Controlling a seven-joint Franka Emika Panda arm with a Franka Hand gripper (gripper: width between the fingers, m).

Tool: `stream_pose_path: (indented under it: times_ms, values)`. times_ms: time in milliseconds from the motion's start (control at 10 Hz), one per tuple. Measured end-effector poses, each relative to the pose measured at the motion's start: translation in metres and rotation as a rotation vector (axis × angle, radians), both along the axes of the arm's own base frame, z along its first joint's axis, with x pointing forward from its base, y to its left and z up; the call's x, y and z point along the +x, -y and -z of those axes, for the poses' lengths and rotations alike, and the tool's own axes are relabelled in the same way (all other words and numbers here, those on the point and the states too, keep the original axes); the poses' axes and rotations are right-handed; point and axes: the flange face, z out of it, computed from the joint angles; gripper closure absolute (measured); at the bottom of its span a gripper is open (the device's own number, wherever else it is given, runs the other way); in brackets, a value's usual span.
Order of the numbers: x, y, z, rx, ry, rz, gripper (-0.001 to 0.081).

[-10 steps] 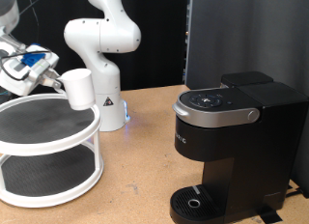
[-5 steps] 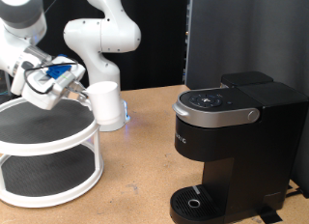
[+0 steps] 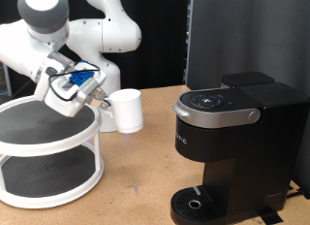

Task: Make a cup of coffee with the keurig machine

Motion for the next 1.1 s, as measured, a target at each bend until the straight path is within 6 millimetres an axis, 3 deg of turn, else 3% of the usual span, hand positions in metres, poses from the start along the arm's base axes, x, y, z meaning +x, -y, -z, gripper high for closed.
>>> stream_pose_path:
  times_ms: [300,1100]
  values:
    - [0.010,-0.014,-0.001,-0.007,-0.016,0.011,0.0736]
    - [0.010,-0.019,0.014,-0.054,-0.048,0.015,0.0736]
